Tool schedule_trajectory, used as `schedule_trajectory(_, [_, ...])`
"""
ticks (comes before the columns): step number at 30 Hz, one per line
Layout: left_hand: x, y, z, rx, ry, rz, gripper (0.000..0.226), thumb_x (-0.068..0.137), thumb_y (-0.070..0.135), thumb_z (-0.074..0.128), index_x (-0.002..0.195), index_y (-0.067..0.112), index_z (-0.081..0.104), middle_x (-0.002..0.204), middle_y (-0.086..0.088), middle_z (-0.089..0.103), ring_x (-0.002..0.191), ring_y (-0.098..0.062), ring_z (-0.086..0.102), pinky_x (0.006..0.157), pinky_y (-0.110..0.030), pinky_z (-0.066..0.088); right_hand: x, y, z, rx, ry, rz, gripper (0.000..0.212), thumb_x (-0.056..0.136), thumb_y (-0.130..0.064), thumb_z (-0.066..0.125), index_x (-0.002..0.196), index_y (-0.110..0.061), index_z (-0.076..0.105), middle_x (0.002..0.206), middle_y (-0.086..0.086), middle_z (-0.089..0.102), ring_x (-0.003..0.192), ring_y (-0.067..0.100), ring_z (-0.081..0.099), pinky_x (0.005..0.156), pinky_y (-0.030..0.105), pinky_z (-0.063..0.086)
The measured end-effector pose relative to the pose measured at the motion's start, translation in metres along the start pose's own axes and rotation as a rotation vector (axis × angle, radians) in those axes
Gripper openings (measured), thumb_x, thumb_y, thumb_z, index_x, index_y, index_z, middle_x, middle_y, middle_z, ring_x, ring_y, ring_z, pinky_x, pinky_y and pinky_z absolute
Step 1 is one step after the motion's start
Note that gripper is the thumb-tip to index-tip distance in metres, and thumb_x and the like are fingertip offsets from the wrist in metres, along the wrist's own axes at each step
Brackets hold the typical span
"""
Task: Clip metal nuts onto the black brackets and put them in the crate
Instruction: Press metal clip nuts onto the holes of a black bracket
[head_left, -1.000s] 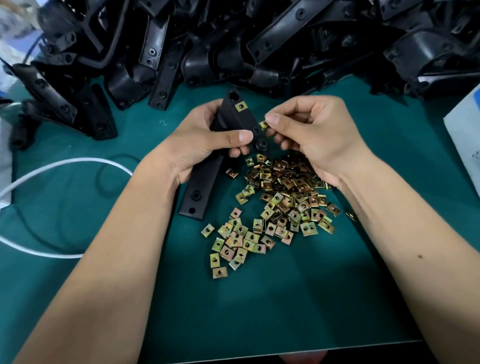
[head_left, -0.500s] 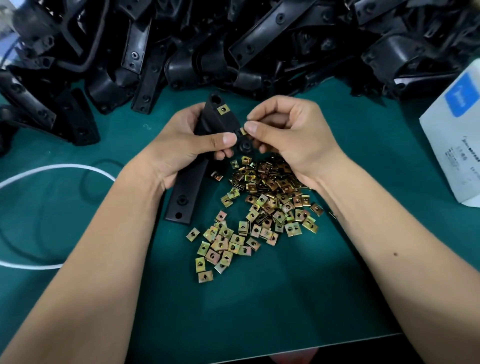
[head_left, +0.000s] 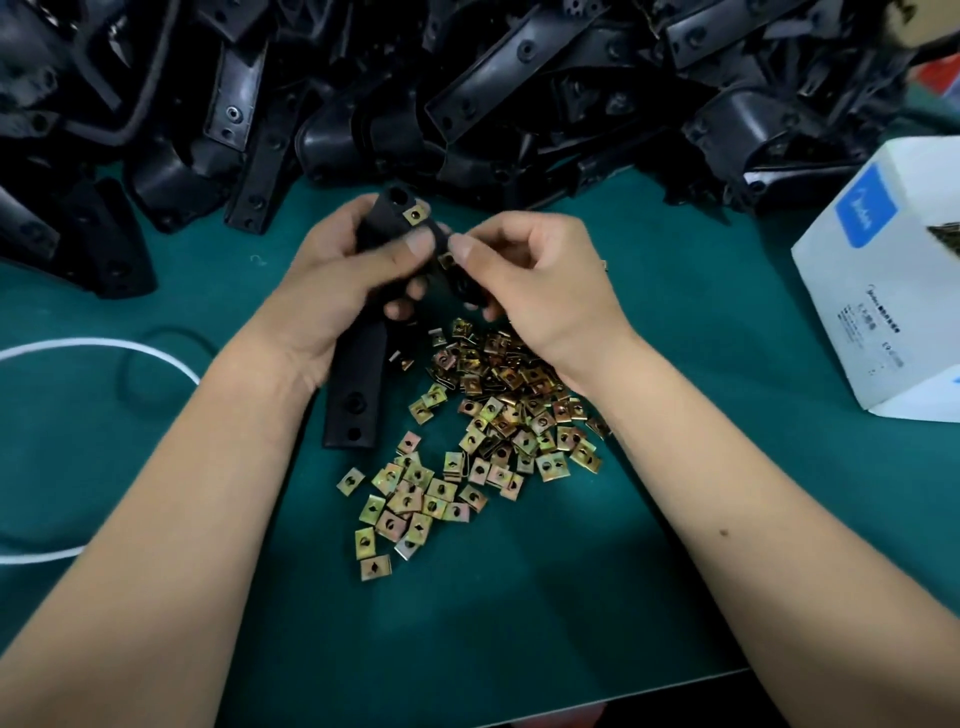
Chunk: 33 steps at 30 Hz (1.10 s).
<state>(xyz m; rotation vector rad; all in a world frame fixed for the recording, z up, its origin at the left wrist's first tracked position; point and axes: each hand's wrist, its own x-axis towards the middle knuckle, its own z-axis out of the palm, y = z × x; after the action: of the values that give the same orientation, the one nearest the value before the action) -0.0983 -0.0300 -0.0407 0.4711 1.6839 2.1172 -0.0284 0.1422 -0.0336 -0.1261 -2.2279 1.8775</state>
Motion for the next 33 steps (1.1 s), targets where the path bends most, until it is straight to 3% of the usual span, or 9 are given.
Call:
schedule_trajectory(2, [0.001, -0.001, 0.001, -0.055, 0.076, 0.001, 0.018, 0.1, 0.023, 0.062, 0.116, 0.015, 0.062, 0.107, -0.004, 0.075, 0.071, -0.015, 0.06, 0.051, -0.02, 0.041, -0.002, -0.001, 0.003, -0.105, -0.021, -0.06, 0.016, 0.091, -0.029, 0.078, 0.092, -0.013, 0.075, 0.079, 0.001, 0.075, 0.069, 0.015, 0.067, 0.063, 0.029, 0.053])
schedule_trajectory(4, [0.001, -0.003, 0.003, -0.023, 0.111, 0.017, 0.015, 0.103, 0.027, 0.06, 0.114, 0.017, 0.064, 0.11, -0.005, 0.075, 0.084, -0.018, 0.064, 0.058, -0.024, 0.044, -0.004, -0.001, 0.006, -0.223, 0.011, -0.114, 0.025, 0.082, -0.036, 0.086, 0.092, -0.017, 0.073, 0.08, -0.004, 0.074, 0.074, 0.011, 0.068, 0.067, 0.023, 0.053])
schedule_trajectory(7, [0.002, -0.005, 0.007, 0.008, 0.099, 0.027, 0.01, 0.098, 0.027, 0.066, 0.103, 0.019, 0.067, 0.111, -0.011, 0.07, 0.093, -0.024, 0.063, 0.067, -0.031, 0.052, -0.005, -0.001, 0.01, -0.283, 0.103, -0.132, 0.026, 0.08, -0.034, 0.088, 0.085, -0.018, 0.069, 0.072, -0.005, 0.07, 0.063, 0.006, 0.06, 0.059, 0.016, 0.045])
schedule_trajectory(11, [0.001, -0.003, 0.004, -0.037, 0.099, 0.047, 0.008, 0.096, 0.021, 0.069, 0.1, 0.016, 0.073, 0.108, -0.01, 0.072, 0.095, -0.022, 0.067, 0.087, -0.033, 0.057, -0.004, -0.003, 0.008, -0.267, 0.095, -0.092, 0.024, 0.08, -0.033, 0.087, 0.077, -0.02, 0.067, 0.068, -0.002, 0.07, 0.059, 0.007, 0.059, 0.056, 0.024, 0.048])
schedule_trajectory(15, [0.0, -0.005, 0.006, -0.042, 0.118, 0.044, 0.011, 0.097, 0.02, 0.066, 0.098, 0.016, 0.076, 0.1, -0.002, 0.076, 0.087, -0.015, 0.071, 0.076, -0.028, 0.059, -0.003, -0.002, 0.012, -0.216, 0.082, -0.057, 0.024, 0.081, -0.031, 0.086, 0.078, -0.015, 0.069, 0.07, 0.003, 0.073, 0.068, 0.021, 0.07, 0.068, 0.043, 0.058])
schedule_trajectory(20, [0.003, -0.005, 0.002, -0.044, 0.119, 0.015, 0.011, 0.094, 0.024, 0.07, 0.095, 0.017, 0.078, 0.092, -0.002, 0.075, 0.08, -0.014, 0.07, 0.074, -0.027, 0.059, 0.0, 0.0, 0.016, -0.199, 0.091, -0.038, 0.025, 0.082, -0.03, 0.086, 0.076, -0.015, 0.067, 0.069, 0.005, 0.072, 0.069, 0.029, 0.069, 0.068, 0.049, 0.057])
schedule_trajectory(26, [0.005, -0.005, 0.007, -0.116, 0.15, 0.034, 0.012, 0.096, 0.017, 0.068, 0.09, 0.018, 0.078, 0.097, -0.003, 0.076, 0.084, -0.015, 0.071, 0.077, -0.029, 0.059, 0.001, -0.002, 0.016, -0.234, 0.111, -0.084, 0.023, 0.084, -0.03, 0.085, 0.08, -0.014, 0.069, 0.069, 0.004, 0.071, 0.064, 0.02, 0.065, 0.064, 0.037, 0.053])
schedule_trajectory(30, [0.005, -0.006, 0.011, -0.11, 0.176, 0.1, 0.015, 0.099, 0.01, 0.065, 0.111, 0.016, 0.069, 0.106, 0.002, 0.076, 0.088, -0.012, 0.07, 0.073, -0.028, 0.058, 0.0, -0.003, 0.015, -0.256, 0.124, -0.107, 0.02, 0.085, -0.029, 0.083, 0.082, -0.014, 0.071, 0.07, 0.002, 0.071, 0.063, 0.014, 0.061, 0.062, 0.029, 0.048])
schedule_trajectory(33, [0.005, -0.006, 0.011, -0.089, 0.208, 0.088, 0.017, 0.098, 0.009, 0.066, 0.115, 0.013, 0.068, 0.102, 0.003, 0.076, 0.085, -0.011, 0.07, 0.072, -0.028, 0.058, 0.0, -0.004, 0.015, -0.278, 0.105, -0.099, 0.02, 0.086, -0.029, 0.083, 0.08, -0.013, 0.072, 0.068, 0.0, 0.072, 0.059, 0.014, 0.06, 0.057, 0.025, 0.046])
